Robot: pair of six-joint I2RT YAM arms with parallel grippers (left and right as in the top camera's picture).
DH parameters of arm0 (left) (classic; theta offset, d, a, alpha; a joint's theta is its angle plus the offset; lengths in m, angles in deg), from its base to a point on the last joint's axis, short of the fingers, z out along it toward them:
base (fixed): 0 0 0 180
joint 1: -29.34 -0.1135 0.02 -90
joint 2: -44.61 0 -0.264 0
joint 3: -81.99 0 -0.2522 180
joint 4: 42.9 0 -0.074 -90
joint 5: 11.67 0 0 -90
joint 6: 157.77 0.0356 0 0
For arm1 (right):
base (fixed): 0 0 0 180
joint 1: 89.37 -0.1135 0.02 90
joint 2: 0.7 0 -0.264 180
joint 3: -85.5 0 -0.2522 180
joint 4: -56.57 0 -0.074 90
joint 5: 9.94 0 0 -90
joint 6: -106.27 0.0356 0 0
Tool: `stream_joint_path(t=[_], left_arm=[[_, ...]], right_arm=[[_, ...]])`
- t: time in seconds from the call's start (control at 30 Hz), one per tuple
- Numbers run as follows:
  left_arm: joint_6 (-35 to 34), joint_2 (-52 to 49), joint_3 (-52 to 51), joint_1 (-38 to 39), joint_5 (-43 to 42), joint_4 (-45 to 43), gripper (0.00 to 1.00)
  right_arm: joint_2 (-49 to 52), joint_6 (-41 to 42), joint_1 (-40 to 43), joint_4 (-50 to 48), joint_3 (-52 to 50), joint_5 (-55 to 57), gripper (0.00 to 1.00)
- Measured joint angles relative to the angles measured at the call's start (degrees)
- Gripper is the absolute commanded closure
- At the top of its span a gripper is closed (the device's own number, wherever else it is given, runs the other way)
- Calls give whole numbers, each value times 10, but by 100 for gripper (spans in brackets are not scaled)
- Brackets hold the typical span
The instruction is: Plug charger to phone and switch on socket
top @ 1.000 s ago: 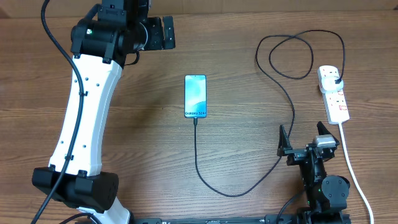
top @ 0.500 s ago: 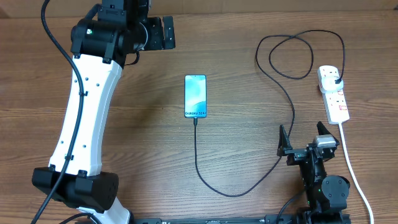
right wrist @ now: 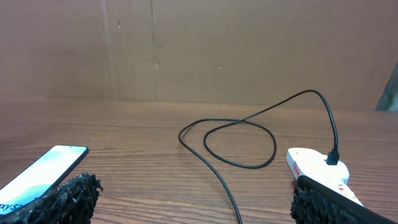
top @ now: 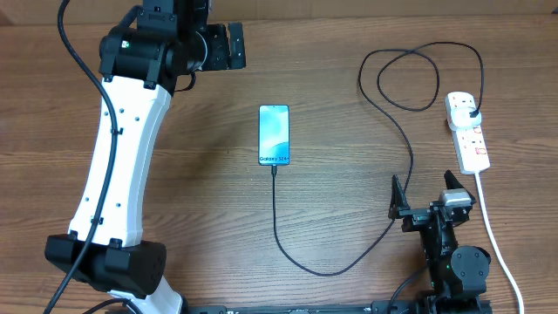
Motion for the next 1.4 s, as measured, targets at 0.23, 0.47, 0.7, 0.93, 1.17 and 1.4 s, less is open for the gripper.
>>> stream_joint_path(t=[0.23,0.47,0.7,0.93,1.17,1.4], left_arm=[[0,0,0,0,0,0,0],[0,0,0,0,0,1,0],[3,2,-5,0,30,71,0],[5,121,-215,0,70,-6,0],[5,321,-426,-4,91,-2,0],[12,513,-620,-80,94,-72,0]], right_arm=[[0,0,0,0,0,0,0],[0,0,0,0,0,0,0],[0,0,0,0,0,0,0],[0,0,0,0,0,0,0],[0,0,0,1,0,0,0],[0,0,0,0,0,0,0]])
